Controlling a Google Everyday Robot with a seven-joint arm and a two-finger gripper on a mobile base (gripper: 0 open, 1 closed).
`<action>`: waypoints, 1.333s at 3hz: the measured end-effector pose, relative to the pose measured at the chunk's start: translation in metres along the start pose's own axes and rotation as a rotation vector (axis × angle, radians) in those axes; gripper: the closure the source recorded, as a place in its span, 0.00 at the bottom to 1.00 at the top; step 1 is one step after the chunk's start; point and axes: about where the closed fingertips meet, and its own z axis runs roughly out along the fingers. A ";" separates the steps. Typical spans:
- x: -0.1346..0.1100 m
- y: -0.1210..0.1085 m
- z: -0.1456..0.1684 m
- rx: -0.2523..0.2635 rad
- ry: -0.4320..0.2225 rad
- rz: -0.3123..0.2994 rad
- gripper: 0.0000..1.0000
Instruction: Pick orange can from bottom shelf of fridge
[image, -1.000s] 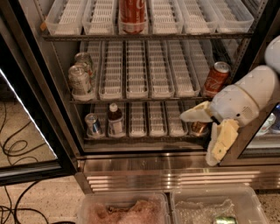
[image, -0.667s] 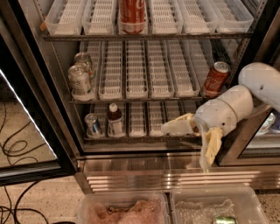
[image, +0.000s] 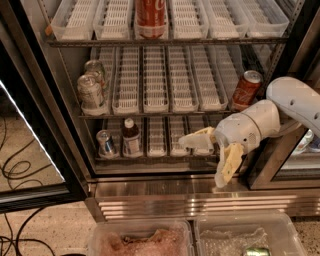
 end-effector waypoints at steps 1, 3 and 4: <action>0.014 -0.009 0.004 0.038 -0.034 0.062 0.00; 0.060 -0.026 0.034 0.017 -0.146 0.240 0.00; 0.060 -0.026 0.034 0.017 -0.146 0.240 0.00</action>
Offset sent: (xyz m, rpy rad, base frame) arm -0.0009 0.0018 -0.0809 0.0338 0.2733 -0.2011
